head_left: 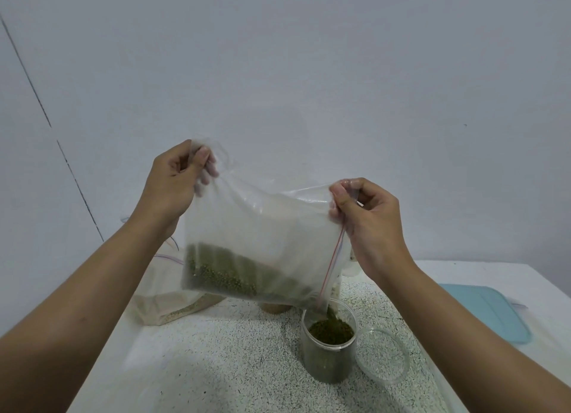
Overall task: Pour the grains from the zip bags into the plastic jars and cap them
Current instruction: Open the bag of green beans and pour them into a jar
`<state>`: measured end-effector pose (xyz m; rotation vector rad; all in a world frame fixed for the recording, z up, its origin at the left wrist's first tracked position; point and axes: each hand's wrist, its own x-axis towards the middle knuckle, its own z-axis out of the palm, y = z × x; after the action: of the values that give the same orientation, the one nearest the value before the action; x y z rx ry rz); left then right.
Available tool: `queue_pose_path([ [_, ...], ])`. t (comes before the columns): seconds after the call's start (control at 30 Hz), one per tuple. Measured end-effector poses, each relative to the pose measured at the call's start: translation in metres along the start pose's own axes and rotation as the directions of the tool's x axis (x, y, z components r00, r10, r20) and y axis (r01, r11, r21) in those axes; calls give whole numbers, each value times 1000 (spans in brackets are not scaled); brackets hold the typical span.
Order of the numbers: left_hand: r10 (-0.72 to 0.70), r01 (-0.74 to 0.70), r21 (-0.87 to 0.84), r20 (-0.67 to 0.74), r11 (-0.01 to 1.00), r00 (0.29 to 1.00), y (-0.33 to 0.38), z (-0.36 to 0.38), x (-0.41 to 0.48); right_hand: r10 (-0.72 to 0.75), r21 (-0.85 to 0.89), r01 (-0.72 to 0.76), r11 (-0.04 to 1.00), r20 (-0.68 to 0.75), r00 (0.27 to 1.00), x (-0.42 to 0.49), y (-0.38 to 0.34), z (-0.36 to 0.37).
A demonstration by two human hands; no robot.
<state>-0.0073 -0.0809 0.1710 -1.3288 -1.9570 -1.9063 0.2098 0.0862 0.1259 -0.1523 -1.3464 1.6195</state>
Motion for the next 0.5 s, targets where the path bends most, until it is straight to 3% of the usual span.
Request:
queue_pose_path([
  [0.33, 6, -6, 6, 3, 1000, 1000, -1, 1, 1, 12, -29, -13, 1000, -25, 1000, -1, 2, -2],
  [0.5, 53, -52, 106, -4, 993, 999, -1, 6, -1, 11, -43, -12, 999, -34, 999, -4, 4, -4],
])
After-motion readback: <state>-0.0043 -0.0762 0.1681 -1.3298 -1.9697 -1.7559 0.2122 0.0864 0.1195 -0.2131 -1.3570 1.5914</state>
